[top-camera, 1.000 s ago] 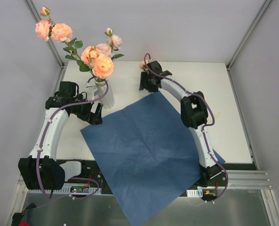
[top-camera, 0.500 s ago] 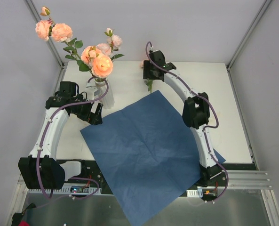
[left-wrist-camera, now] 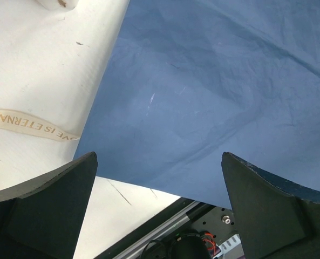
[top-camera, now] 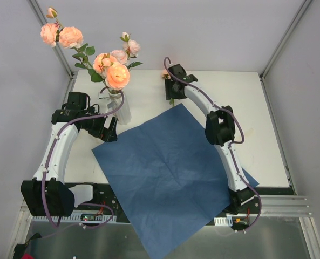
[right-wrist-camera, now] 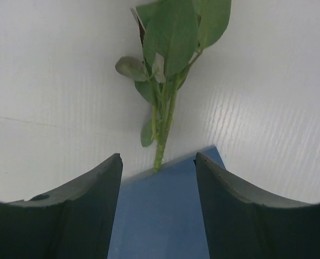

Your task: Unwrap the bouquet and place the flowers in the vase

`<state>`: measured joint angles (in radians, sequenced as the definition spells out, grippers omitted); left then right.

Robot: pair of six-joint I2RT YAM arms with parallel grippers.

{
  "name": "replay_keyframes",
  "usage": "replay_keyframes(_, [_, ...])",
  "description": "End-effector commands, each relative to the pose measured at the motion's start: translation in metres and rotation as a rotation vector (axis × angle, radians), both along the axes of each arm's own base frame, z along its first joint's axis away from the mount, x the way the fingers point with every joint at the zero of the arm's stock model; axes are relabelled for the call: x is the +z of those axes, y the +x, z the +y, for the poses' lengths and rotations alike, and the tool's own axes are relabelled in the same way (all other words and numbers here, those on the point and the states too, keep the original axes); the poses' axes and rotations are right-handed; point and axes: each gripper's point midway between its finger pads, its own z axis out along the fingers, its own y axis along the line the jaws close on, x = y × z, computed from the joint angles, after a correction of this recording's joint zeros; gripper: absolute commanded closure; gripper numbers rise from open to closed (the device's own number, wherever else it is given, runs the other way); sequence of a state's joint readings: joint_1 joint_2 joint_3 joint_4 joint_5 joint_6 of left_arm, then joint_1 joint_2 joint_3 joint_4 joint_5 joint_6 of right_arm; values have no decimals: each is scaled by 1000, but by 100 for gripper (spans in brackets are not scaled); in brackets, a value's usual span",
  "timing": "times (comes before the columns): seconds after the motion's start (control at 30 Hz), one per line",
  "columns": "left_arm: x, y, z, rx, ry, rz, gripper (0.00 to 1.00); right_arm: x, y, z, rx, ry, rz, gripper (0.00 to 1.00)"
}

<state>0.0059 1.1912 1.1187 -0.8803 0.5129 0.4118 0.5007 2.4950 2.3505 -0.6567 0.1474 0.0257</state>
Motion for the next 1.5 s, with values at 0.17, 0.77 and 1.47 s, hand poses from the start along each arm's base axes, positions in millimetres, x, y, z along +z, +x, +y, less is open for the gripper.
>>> replay_keyframes(0.17, [23, 2, -4, 10, -26, -20, 1, -24, -29, -13, 47, -143, 110, 45])
replay_keyframes(0.77, [26, -11, -1, 2, 0, -50, 1, -27, -32, -4, 82, -181, 92, 48])
replay_keyframes(1.47, [20, -5, 0, 0, 6, -24, 1, -43, -16, -9, 53, -123, 113, 59])
